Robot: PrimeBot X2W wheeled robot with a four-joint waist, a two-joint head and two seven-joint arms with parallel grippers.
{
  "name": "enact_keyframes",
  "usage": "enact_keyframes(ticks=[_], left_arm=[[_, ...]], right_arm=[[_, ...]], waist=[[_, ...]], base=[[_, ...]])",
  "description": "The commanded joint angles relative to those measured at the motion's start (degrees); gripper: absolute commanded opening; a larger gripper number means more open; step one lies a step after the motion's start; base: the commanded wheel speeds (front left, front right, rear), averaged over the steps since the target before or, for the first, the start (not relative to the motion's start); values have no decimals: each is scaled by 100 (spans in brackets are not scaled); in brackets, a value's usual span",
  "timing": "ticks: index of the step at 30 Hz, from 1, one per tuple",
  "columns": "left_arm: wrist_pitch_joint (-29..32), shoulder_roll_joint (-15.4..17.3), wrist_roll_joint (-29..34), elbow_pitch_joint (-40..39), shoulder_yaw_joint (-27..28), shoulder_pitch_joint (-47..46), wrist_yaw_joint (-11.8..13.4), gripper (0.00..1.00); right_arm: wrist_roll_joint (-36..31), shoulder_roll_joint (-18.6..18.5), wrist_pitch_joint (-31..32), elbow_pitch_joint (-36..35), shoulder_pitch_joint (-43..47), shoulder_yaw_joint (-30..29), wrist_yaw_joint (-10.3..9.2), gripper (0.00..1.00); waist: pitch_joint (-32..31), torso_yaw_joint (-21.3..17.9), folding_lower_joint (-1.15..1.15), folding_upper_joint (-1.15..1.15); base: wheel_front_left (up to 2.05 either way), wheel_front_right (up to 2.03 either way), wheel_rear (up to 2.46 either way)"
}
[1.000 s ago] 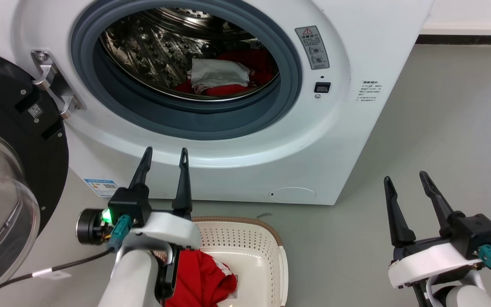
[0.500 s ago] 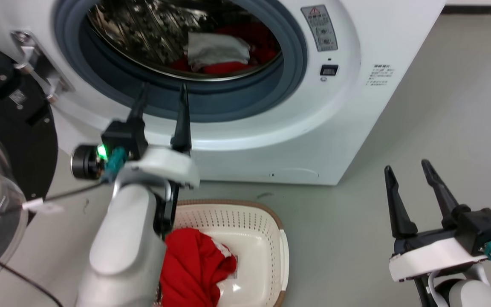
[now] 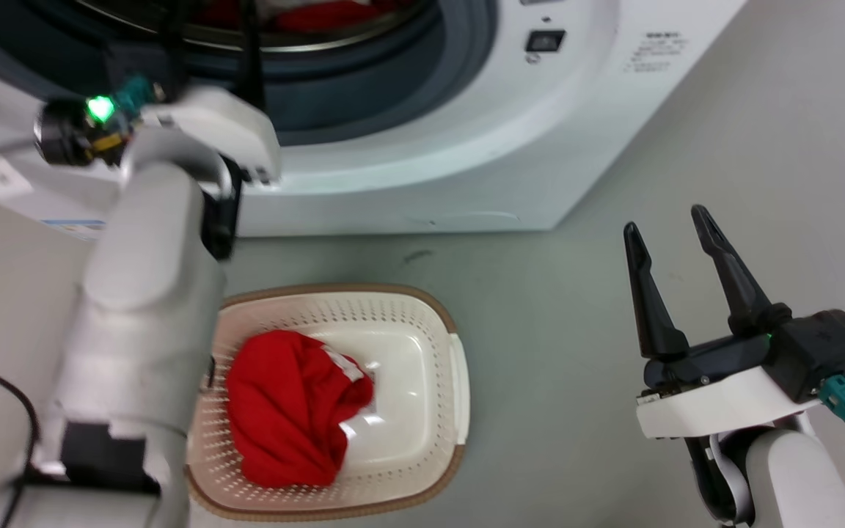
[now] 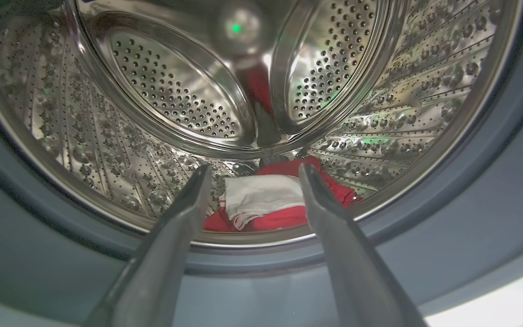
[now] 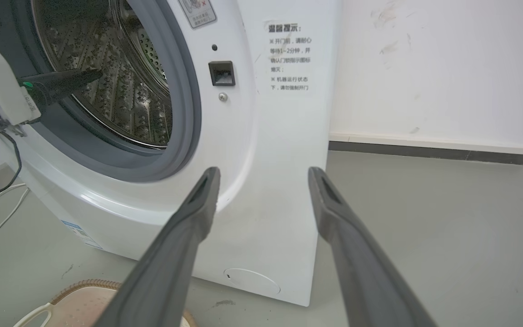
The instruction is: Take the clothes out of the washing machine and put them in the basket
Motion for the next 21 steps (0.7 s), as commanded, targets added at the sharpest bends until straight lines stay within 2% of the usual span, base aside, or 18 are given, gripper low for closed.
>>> enact_keyframes(ticks=[1,10,21], left_arm=[[17,20,31,51,4,-149,-25,100],[677,268,67,1164,-69,-1549,-24,100],[1843,685,73,2075,-149,-2768,-39,100]], right_arm=[[49,3,-36,-3,-82,20,-4,100],[306,3,-246,160,-424,461,-4,100],[625,2,-383,307,-709,1095,-4,100]], waist=[[282,-258,-1,0],[925,-639,-1,0],[1450,-1076,-1,0]], base=[[0,0,0],[0,0,0],[0,0,0]])
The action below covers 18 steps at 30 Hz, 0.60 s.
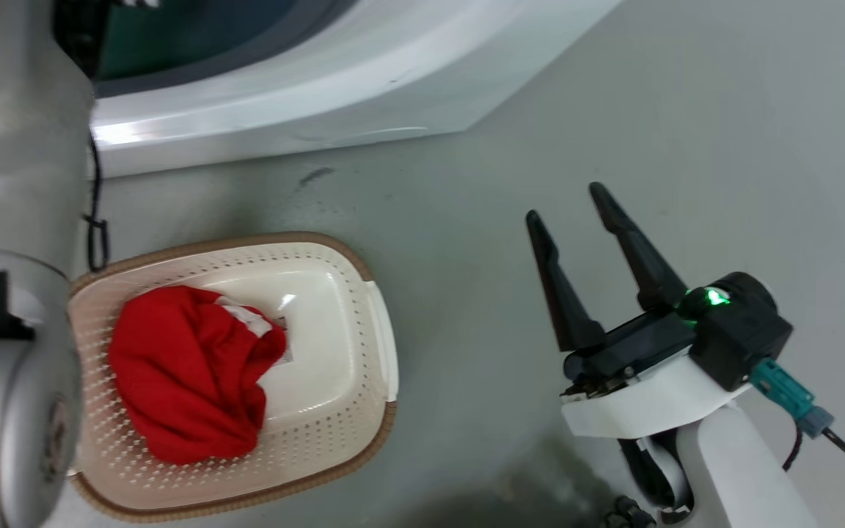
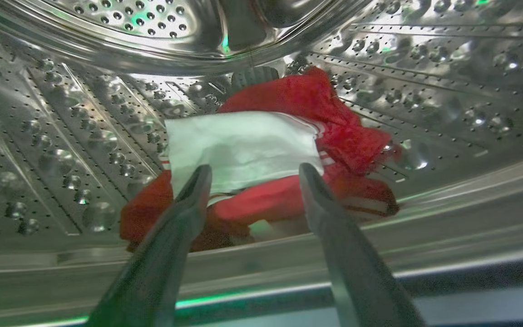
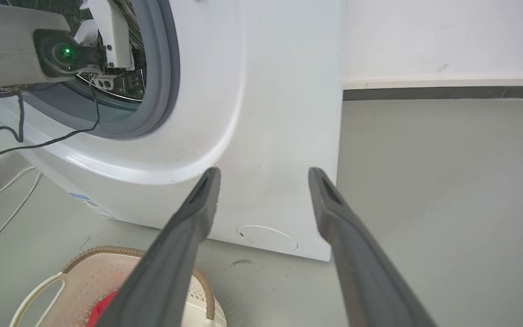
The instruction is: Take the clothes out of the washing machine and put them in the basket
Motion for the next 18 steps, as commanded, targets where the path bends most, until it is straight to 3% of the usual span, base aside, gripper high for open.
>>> enact_keyframes(ticks=[1,10,18], left_arm=[[170,128,33,77,-21,-235,11,100],[1361,640,28,305,-65,-1155,14,100],[2455,830,-186,461,46,-1475,79,100]], right_arm=[[70,3,-43,36,-105,90,-4,100],[385,3,-103,149,-215,440,-4,100],[653,4,-109,158,-247,636,-4,100]], waist=[[190,-202,-1,0],[763,-673,-1,0],[933,-958,-1,0]], base=[[0,0,0],[0,0,0],[0,0,0]])
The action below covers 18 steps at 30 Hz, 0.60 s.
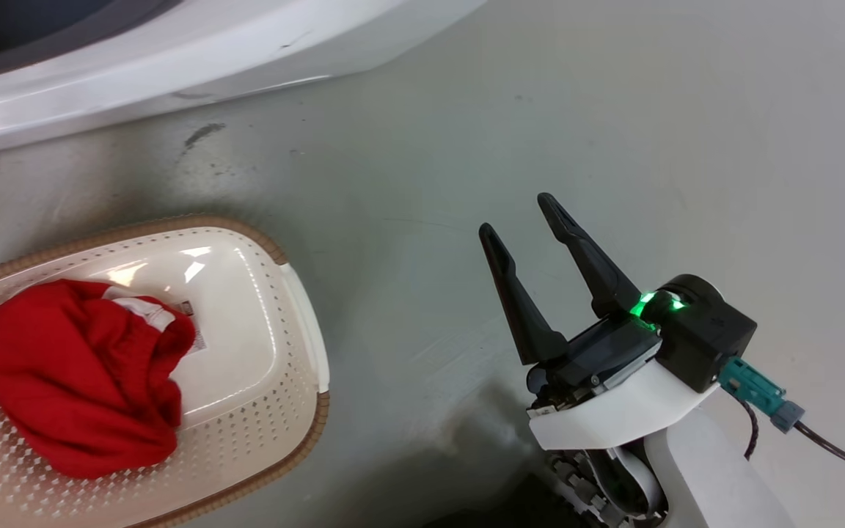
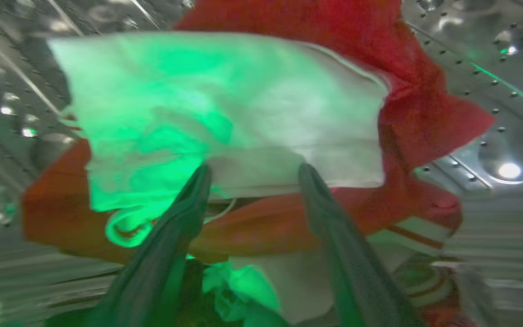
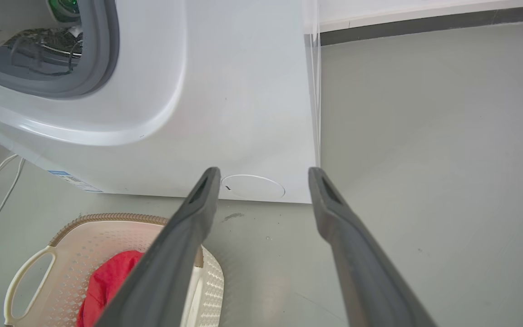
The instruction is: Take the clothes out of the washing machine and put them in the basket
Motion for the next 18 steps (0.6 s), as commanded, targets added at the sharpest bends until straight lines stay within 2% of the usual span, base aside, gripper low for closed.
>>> enact_keyframes(ticks=[1,3,4,5,6,13,18], left_arm=[[260,31,-100,66,49,-50,55,100],[495,8,-162,100,93,-34,117,100],[577,3,-202,109,116,-33,143,73],[624,-7,-247,108,153,-25,166,34],[595,-3,-265,61,170,-19,218,0],[254,39,-277,-286,143,169,458,0],[-150,88,-150,-617,-22,432,516,0]], right_arm=[[81,9,-15,-40,-72,51,-4,100],[146,8,-15,-55,-46,79,-4,100],[167,8,-14,-60,-36,94,-4,100],[196,9,-15,-66,-30,113,-4,100],[220,8,-15,-70,-25,117,-4,100],[371,8,-15,-51,-54,125,-4,100],[362,8,-15,4,-62,68,-4,100]], waist=[[41,-105,-1,0],[34,-139,-1,0],[29,-156,-1,0],[21,-175,-1,0],[16,-188,-1,0],[-116,-218,-1,0],[-282,-147,-1,0]], base=[[0,0,0],[0,0,0],[0,0,0],[0,0,0],[0,0,0],[0,0,0],[0,0,0]])
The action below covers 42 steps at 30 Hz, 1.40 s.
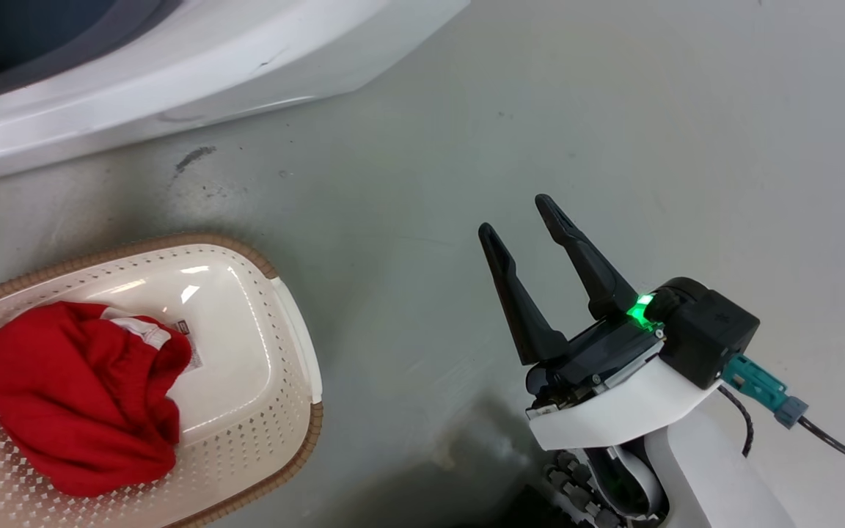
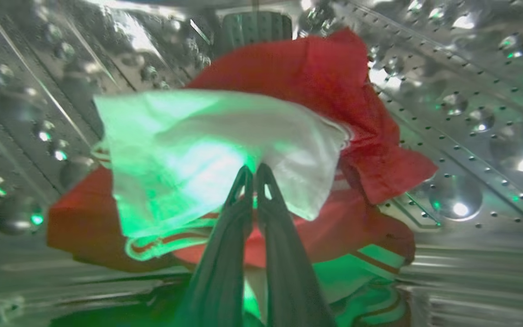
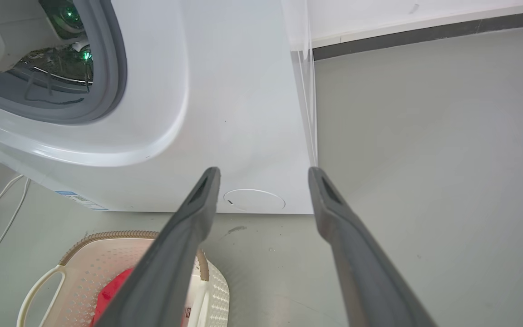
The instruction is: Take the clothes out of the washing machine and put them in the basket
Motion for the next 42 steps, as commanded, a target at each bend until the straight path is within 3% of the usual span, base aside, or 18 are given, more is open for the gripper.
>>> enact_keyframes(ticks=[1,8,15,22,33,42], left_arm=[[-242,29,65,-150,-69,250,30,0],[-1313,-40,59,-474,-139,1071,83,0],[-2755,-249,-104,-489,-131,2182,-3,0],[-3718,-432,-294,-330,-72,3029,-131,0],[-4135,-720,-501,-929,-21,4130,-329,0],[-4146,-834,-511,-2665,171,5152,-358,0]], right_arm=[[-16,6,-11,42,-49,-35,-4,100],[-140,4,-11,165,27,-239,-4,100],[-403,2,-11,406,350,-543,-4,100],[-549,1,106,492,758,-835,-4,100],[-741,2,481,239,1347,-1133,-3,100],[-766,2,695,14,1667,-1232,-3,100]], waist=[[-131,68,-1,0],[-713,289,-1,0],[-1738,585,-1,0],[-2623,797,-1,0],[-3574,1221,-1,0],[-4133,1500,-1,0]], base=[[0,0,0],[0,0,0],[0,0,0],[0,0,0],[0,0,0],[0,0,0]])
